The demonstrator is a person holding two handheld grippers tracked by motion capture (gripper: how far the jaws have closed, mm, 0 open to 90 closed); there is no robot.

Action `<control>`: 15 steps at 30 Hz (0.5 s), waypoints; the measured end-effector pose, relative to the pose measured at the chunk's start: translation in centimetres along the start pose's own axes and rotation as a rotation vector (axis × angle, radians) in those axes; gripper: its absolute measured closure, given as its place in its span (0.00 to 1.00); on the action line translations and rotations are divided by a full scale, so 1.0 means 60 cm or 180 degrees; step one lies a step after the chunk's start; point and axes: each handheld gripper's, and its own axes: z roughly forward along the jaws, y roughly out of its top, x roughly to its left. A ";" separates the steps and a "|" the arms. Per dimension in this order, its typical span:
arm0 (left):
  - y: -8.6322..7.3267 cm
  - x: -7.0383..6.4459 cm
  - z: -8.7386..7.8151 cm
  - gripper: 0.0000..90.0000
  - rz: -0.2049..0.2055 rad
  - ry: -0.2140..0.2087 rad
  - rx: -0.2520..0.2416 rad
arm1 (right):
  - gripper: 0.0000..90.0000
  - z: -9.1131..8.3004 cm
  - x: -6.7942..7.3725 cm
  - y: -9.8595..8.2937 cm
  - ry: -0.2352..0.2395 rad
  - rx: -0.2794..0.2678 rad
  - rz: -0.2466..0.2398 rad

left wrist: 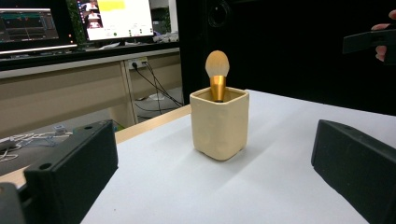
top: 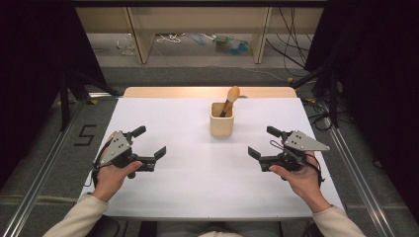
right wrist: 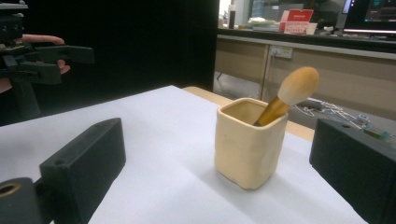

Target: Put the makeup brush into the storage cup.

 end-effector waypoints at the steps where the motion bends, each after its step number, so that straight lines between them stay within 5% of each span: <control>1: 0.000 0.000 0.000 0.00 -0.0001 -0.0001 0.0010 | 0.05 0.000 -0.002 -0.002 -0.0013 -0.0006 -0.0026; 13: -0.002 0.000 0.001 0.00 -0.0008 -0.0012 0.0031 | 0.05 0.001 0.003 -0.008 0.0042 0.0068 0.0075; 15: -0.002 0.000 0.001 0.00 -0.0018 -0.0014 0.0027 | 0.05 0.002 0.000 -0.007 0.0017 0.0039 -0.0008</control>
